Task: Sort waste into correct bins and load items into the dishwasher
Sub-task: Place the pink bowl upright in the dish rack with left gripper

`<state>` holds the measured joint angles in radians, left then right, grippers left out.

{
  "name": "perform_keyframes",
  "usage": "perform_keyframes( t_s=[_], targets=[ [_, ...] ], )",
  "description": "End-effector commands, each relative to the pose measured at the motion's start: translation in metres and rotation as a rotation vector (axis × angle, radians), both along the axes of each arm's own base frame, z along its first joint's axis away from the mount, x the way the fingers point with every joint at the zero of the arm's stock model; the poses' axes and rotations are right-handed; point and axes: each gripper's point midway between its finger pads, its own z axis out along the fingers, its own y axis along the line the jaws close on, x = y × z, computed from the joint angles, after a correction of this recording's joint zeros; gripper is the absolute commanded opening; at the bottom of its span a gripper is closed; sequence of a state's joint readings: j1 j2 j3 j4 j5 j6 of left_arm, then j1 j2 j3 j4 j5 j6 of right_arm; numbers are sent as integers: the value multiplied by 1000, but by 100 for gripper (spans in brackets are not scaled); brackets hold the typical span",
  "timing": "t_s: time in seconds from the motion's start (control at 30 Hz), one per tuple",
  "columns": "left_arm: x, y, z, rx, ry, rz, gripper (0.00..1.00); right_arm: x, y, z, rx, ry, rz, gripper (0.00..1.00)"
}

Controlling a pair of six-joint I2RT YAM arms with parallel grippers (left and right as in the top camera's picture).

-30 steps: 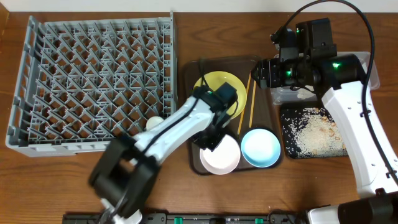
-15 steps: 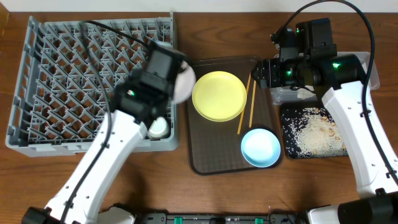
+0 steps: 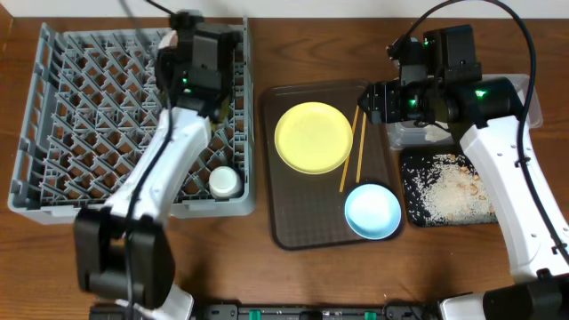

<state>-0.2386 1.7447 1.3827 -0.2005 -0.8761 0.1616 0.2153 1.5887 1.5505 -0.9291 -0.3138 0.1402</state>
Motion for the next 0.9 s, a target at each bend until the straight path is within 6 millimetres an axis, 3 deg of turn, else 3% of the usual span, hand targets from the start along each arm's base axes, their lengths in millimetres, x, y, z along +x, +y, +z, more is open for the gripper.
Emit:
perform_keyframes(
  t_s=[0.0,0.13,0.4,0.87],
  targets=[
    [-3,20,-6,194,69,133,7,2,1,9,-1,-29,6,73],
    [0,15,-21,223,99,135,7,2,1,9,-1,-29,5,73],
    [-2,-20,-22,246,89,83,7,3,1,7,-2,-24,5,73],
    [2,-19,-27,232,64,84,7,3,1,3,-4,-12,6,74]
  ],
)
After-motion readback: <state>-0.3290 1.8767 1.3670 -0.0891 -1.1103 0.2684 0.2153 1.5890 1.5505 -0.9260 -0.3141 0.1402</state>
